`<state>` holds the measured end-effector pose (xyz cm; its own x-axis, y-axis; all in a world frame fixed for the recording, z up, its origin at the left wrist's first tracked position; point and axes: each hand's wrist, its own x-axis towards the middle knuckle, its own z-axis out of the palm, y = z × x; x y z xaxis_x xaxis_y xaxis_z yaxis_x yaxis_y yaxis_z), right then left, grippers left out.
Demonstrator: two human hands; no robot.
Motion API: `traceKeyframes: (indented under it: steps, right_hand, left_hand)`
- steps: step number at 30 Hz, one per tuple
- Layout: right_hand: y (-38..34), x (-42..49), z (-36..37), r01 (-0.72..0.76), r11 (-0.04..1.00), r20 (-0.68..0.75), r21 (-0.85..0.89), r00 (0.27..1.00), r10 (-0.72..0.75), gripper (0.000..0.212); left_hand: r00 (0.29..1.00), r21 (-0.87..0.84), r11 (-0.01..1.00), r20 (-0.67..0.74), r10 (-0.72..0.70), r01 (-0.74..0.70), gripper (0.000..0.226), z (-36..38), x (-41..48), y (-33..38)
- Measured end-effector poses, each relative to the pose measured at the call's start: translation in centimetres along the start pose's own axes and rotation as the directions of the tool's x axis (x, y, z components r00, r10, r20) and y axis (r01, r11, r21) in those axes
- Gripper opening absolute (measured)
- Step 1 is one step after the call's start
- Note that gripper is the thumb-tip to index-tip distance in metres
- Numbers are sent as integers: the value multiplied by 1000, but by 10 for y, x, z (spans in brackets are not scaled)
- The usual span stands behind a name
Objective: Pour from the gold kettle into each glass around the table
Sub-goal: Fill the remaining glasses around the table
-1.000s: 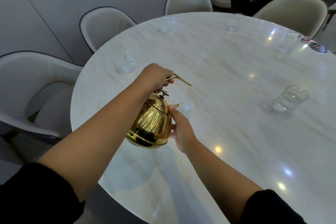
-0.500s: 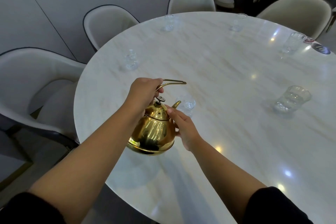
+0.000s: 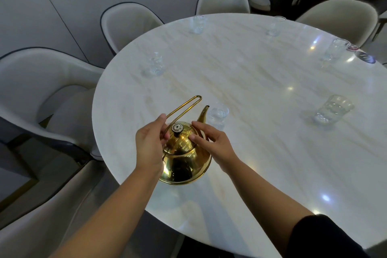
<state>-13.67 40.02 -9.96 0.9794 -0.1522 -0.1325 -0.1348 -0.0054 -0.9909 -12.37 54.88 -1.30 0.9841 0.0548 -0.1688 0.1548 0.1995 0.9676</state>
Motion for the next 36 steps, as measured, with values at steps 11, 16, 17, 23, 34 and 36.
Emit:
traceKeyframes:
  steps: [11, 16, 17, 23, 34, 36]
  right_hand:
    - [27, -120, 10, 39, 999, -203, 10, 978, -36, 35]
    - [44, -175, 0, -3, 1000, -251, -9, 968, 1, 36]
    - [47, -185, -4, -5, 1000, -261, -24, 965, -2, 38]
    - [50, -239, -38, 9, 998, -313, -63, 949, -29, 39]
    - [61, -374, -151, 38, 997, -321, -62, 945, -56, 41]
    - [63, -399, -173, 32, 998, -314, -54, 948, -47, 38]
  left_hand:
    - [988, -42, 999, 156, -24, 31, 58, -35, -89, -28]
    - [973, -23, 998, 226, -56, 63, 58, -35, -136, -47]
    - [969, -17, 997, 238, -68, 74, 58, -33, -146, -49]
    - [948, 19, 997, 309, -75, 73, 60, -8, -200, -54]
    - [957, 48, 998, 288, -43, 30, 45, 72, -353, -85]
    - [958, 38, 998, 284, -49, 40, 44, 86, -381, -92]
